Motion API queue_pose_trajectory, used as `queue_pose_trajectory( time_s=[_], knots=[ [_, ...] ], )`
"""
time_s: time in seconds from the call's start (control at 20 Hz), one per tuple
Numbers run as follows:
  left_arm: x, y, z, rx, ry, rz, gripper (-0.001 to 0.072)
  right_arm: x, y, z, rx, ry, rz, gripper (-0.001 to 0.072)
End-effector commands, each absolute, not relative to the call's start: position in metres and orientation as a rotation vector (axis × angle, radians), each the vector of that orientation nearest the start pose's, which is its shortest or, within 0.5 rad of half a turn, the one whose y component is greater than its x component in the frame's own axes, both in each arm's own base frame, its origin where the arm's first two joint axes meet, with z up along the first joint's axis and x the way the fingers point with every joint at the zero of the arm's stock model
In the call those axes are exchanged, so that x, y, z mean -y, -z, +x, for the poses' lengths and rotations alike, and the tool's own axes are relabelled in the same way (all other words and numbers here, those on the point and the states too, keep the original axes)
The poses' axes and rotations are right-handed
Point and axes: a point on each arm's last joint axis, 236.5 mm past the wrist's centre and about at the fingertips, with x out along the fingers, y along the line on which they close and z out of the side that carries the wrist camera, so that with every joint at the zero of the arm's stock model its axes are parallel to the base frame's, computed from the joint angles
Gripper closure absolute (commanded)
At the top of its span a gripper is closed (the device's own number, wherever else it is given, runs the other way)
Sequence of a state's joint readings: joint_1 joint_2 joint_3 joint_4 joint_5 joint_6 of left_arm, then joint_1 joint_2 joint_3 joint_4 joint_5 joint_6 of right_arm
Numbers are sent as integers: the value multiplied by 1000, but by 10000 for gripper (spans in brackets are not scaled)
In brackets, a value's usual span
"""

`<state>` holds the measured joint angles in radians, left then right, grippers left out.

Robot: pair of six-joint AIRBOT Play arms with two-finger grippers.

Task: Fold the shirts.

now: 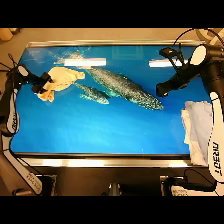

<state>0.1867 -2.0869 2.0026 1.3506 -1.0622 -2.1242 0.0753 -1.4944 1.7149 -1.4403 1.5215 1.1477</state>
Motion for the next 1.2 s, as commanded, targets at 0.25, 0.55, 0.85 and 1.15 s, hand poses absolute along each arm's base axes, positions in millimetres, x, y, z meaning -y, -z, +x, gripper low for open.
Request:
queue_pose_trajectory(
  time_s=[0.25,0.55,0.85,1.15],
  knots=[
    [-38,74,624,-1021,-266,-797,673,-75,-97,426,-1222,-486,-292,25],
    [43,-118,619,-753,132,-428,675,-69,-120,443,-1099,-473,-373,25],
    [194,-432,421,-223,558,-237,674,-11,-313,419,-631,-155,-550,25],
    [254,-412,306,-397,696,-206,674,1,-398,321,-437,-82,-546,23]
  ],
)
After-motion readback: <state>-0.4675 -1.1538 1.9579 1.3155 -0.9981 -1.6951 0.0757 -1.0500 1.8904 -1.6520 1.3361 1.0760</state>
